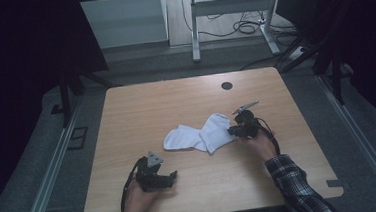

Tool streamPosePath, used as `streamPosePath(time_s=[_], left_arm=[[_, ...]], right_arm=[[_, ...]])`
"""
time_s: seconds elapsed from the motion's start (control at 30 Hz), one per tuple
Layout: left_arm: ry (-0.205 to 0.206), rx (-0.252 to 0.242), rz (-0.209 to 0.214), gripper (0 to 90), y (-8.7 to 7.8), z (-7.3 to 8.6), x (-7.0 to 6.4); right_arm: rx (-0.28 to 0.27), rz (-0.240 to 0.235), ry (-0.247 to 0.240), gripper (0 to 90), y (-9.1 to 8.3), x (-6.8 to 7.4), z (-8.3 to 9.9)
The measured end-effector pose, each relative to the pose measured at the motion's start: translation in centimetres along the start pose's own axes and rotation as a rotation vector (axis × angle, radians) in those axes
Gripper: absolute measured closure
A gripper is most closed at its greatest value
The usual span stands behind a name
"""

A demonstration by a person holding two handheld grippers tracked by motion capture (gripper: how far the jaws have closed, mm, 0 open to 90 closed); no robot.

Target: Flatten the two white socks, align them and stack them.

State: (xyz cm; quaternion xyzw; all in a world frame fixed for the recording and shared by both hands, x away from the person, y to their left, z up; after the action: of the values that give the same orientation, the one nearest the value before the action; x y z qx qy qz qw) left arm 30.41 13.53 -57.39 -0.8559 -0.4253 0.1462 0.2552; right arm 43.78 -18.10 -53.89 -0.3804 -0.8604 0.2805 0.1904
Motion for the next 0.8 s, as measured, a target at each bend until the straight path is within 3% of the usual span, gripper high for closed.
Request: streamPosePath(time_s=[0.17,0.27,0.57,0.8], left_arm=[[0.002,0.003,0.001,9.9,0.0,0.0,0.0],[0.002,0.003,0.001,9.9,0.0,0.0,0.0],[0.000,-0.003,0.000,9.9,0.1,0.0,0.0],[0.000,0.000,0.000,9.9,0.1,0.0,0.0]], right_arm=[[-0.026,-0.030,-0.011,80.5,-1.7,0.7,-2.9],[-0.028,-0.028,-0.047,80.8,-2.4,1.5,-4.7],[-0.087,-0.081,-0.078,82.3,-4.2,4.7,-10.4],[-0.182,-0.092,-0.092,82.8,-6.4,6.6,-14.8]])
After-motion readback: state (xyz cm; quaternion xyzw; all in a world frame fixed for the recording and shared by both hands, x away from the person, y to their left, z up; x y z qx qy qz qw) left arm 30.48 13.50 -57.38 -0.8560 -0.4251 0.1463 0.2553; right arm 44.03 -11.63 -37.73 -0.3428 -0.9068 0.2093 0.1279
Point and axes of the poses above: each handheld gripper's, and its own axes: y roughly forward along the jaws, z roughly out of its underside, x roughly to its left, the point moved 4 cm from there along y, roughly forward along the jaws, and after that the axes turned 13 degrees about -x, right-handed, at the moved point
